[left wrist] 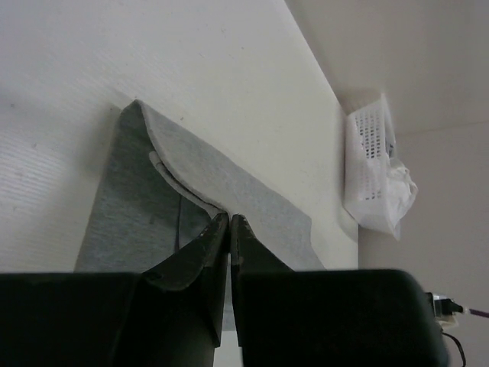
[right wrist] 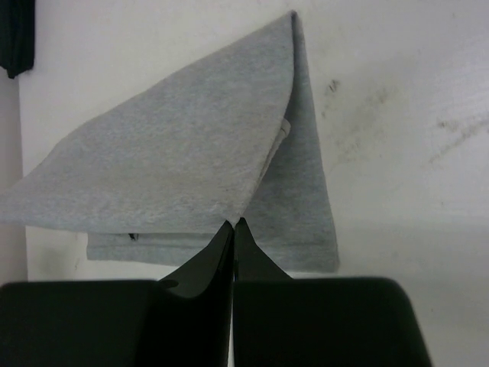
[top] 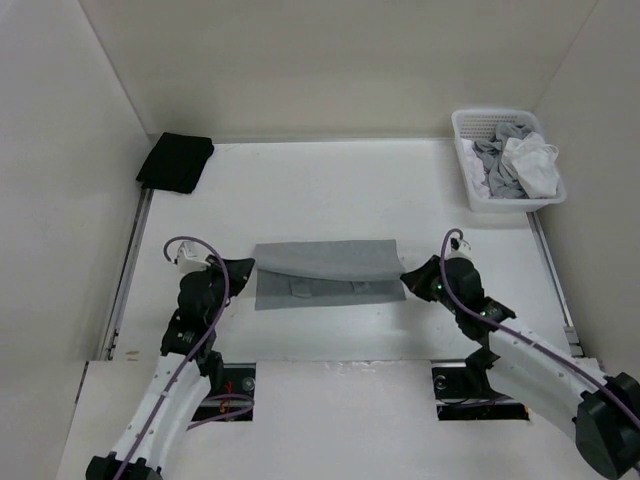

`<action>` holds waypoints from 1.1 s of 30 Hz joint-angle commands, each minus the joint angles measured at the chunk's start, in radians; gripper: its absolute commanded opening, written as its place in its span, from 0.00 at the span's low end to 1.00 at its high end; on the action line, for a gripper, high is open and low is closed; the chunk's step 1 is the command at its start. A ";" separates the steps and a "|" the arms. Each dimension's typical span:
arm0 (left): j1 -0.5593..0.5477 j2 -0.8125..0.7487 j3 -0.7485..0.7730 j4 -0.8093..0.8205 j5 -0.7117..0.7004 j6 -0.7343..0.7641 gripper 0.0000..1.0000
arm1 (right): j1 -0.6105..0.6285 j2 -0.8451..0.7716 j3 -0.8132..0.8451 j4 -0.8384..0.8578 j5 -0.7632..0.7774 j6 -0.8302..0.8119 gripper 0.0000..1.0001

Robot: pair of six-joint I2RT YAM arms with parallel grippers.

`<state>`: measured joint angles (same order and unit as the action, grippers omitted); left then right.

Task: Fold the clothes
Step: Fold the tank top

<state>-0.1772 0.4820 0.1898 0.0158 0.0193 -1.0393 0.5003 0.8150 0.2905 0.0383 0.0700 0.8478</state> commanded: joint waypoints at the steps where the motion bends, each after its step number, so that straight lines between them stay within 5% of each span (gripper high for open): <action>1: -0.027 -0.046 -0.062 -0.108 0.004 0.010 0.04 | 0.022 -0.002 -0.046 -0.057 0.057 0.117 0.00; 10: -0.060 -0.209 -0.110 -0.280 -0.033 -0.018 0.08 | 0.094 -0.066 -0.100 -0.129 0.096 0.235 0.03; 14: -0.055 -0.218 -0.052 -0.304 -0.076 0.021 0.30 | 0.105 -0.074 -0.090 -0.132 0.125 0.226 0.34; 20: -0.136 -0.067 0.030 -0.154 -0.127 0.047 0.29 | 0.025 0.025 -0.028 -0.040 0.090 0.083 0.57; 27: -0.357 0.240 0.082 0.127 -0.220 0.048 0.28 | -0.102 0.164 -0.007 0.044 -0.025 0.045 0.53; 33: -0.374 0.285 0.100 0.194 -0.234 0.065 0.28 | -0.119 0.243 -0.027 0.150 -0.157 0.083 0.37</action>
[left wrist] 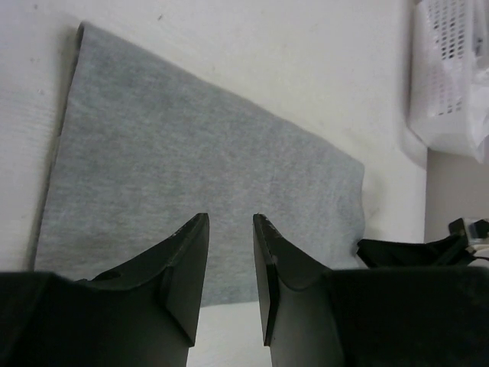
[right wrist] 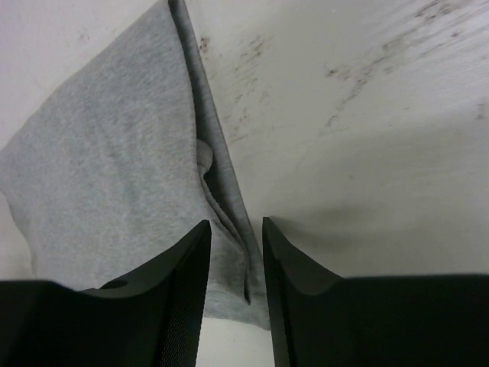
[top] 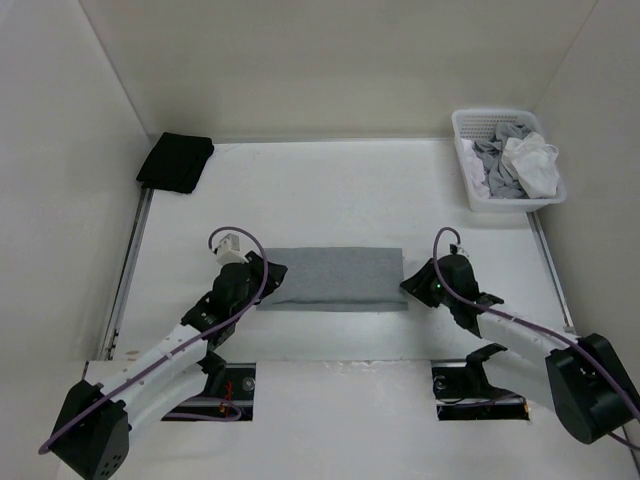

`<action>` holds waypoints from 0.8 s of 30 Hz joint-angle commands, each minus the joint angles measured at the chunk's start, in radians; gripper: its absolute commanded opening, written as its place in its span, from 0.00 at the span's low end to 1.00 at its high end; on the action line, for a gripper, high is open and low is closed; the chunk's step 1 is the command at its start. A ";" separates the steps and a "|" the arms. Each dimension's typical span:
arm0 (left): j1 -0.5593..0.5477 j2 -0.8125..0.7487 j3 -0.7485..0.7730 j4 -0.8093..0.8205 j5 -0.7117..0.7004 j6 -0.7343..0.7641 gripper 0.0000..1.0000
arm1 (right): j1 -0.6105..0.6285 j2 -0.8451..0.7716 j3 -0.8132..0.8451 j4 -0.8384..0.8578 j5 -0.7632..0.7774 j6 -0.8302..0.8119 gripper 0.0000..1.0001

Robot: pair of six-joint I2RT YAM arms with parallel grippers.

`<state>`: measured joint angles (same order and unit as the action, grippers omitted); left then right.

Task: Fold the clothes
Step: Fold the tank top

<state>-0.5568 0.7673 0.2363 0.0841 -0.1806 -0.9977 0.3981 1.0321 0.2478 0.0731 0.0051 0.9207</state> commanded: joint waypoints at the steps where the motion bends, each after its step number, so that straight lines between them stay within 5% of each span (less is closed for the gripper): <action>1: 0.008 0.001 0.052 0.129 -0.033 0.024 0.28 | -0.024 0.042 0.013 0.141 -0.115 0.020 0.37; 5: 0.021 -0.002 0.046 0.135 -0.022 0.024 0.28 | -0.046 0.123 0.015 0.220 -0.169 0.036 0.32; 8: 0.028 -0.016 0.040 0.138 -0.013 0.024 0.28 | -0.057 0.163 0.016 0.258 -0.171 0.053 0.10; 11: 0.031 -0.029 0.035 0.138 -0.010 0.024 0.28 | -0.071 0.088 -0.010 0.263 -0.123 0.072 0.01; 18: 0.005 -0.003 0.049 0.163 0.000 0.024 0.29 | -0.063 -0.250 0.108 -0.071 0.062 -0.038 0.01; 24: 0.007 0.032 0.057 0.206 0.038 0.018 0.29 | 0.081 -0.152 0.352 -0.223 0.162 -0.204 0.02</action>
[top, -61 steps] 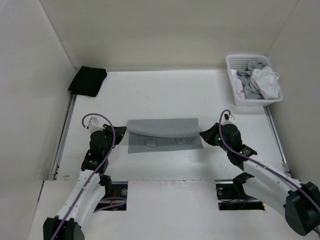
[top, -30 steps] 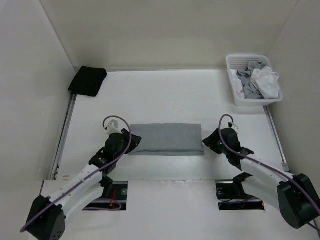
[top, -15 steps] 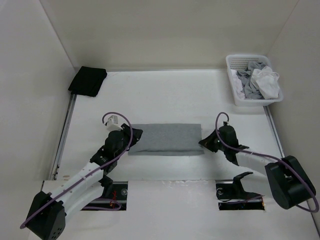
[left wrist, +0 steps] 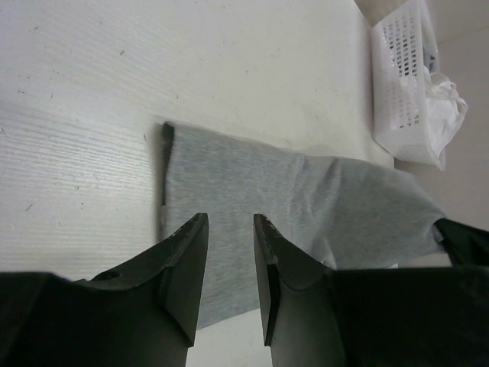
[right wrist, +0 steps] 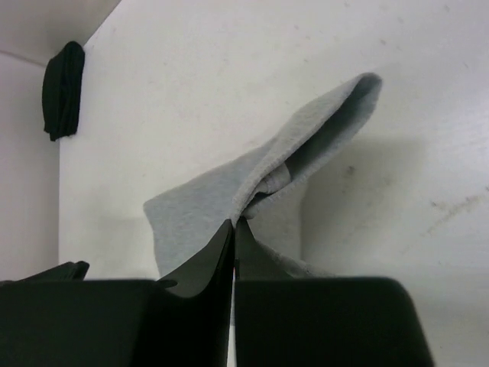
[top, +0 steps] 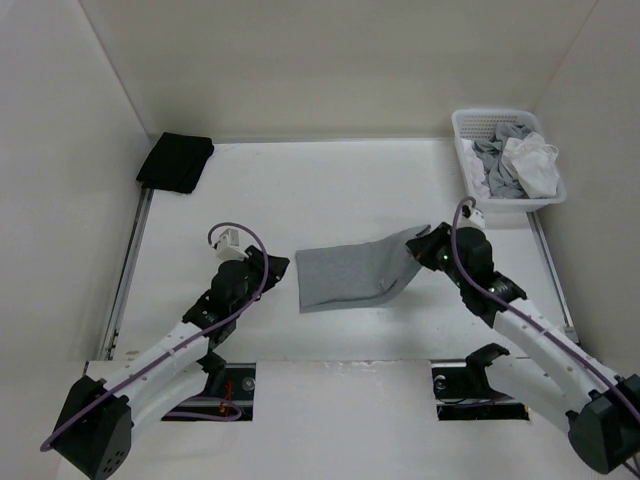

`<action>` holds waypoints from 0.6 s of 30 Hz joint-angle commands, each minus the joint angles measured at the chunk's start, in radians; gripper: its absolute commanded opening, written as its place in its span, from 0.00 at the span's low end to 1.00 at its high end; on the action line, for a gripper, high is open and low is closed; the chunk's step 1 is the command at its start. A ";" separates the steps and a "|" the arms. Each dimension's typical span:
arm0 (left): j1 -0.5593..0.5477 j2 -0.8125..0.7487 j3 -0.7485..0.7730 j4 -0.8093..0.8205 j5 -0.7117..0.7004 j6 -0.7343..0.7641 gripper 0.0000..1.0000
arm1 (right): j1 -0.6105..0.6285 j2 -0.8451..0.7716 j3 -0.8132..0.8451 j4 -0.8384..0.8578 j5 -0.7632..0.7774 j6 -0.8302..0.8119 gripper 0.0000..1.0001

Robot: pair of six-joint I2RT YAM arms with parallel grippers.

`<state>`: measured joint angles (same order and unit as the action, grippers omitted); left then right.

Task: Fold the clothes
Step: Fold the tank top

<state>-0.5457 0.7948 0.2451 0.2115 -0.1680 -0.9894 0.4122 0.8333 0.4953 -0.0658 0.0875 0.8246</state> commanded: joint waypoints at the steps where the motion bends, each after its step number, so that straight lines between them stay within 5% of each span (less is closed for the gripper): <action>1: -0.004 0.003 0.045 0.080 0.027 0.009 0.29 | 0.104 0.081 0.141 -0.095 0.098 -0.131 0.02; 9: 0.014 -0.069 0.020 0.059 0.041 0.005 0.29 | 0.447 0.419 0.442 -0.209 0.276 -0.220 0.04; 18: 0.095 -0.160 0.010 0.000 0.079 0.008 0.29 | 0.673 0.846 0.782 -0.311 0.293 -0.183 0.08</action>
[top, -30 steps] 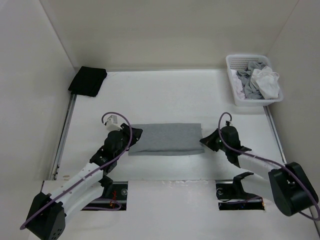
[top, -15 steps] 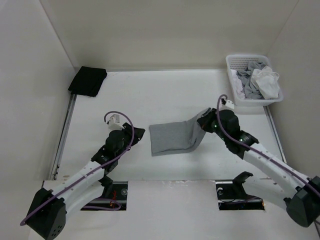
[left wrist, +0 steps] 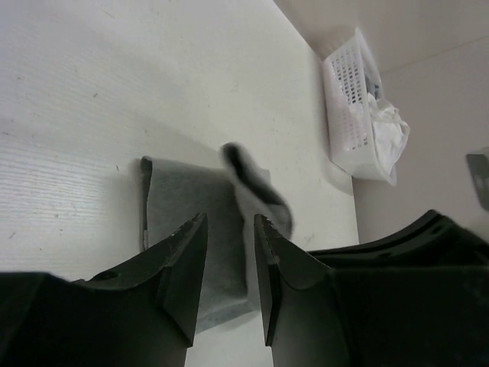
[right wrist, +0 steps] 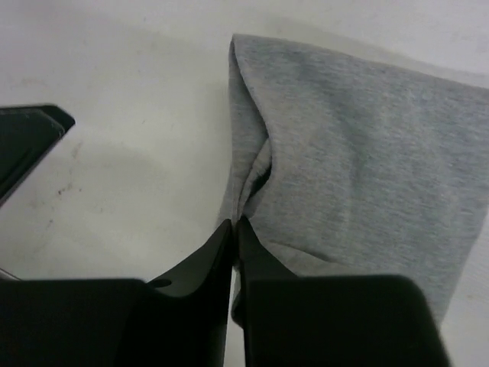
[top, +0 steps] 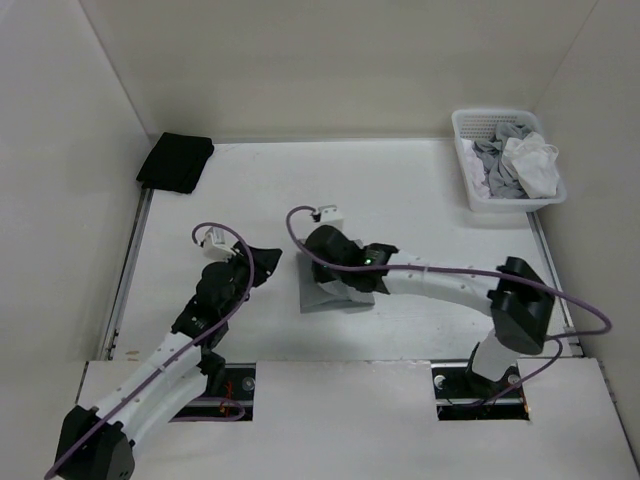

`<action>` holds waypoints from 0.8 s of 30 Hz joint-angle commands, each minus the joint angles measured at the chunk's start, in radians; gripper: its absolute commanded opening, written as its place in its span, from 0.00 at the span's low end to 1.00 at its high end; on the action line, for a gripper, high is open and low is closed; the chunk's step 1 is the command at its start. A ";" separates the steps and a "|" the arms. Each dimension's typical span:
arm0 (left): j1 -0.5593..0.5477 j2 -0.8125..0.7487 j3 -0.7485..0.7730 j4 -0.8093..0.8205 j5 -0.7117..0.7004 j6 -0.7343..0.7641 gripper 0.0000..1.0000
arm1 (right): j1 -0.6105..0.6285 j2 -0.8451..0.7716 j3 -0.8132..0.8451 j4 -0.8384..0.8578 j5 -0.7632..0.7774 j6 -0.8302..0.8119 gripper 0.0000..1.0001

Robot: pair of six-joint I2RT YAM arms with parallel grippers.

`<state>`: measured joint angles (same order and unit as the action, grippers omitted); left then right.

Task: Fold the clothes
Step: Fold the tank top

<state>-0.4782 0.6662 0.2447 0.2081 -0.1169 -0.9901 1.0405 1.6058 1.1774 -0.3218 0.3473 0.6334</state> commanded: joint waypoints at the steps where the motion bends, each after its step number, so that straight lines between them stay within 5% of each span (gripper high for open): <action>1: 0.043 -0.040 0.011 -0.002 0.036 0.008 0.30 | 0.055 0.115 0.131 -0.066 0.035 0.015 0.13; 4: 0.086 -0.050 0.015 -0.009 0.065 0.007 0.31 | 0.086 0.177 0.177 -0.082 0.053 0.049 0.41; 10: 0.083 0.045 0.050 0.040 0.083 0.010 0.31 | 0.100 -0.038 0.033 0.033 0.039 0.065 0.50; 16: -0.013 0.231 0.102 0.178 0.068 0.008 0.31 | -0.024 -0.175 -0.217 0.243 -0.071 0.106 0.13; 24: -0.036 0.449 0.163 0.306 0.062 0.007 0.28 | -0.116 0.011 -0.242 0.495 -0.244 0.109 0.04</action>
<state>-0.5205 1.0782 0.3599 0.3950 -0.0555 -0.9897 0.9337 1.5951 0.9371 0.0147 0.1757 0.7315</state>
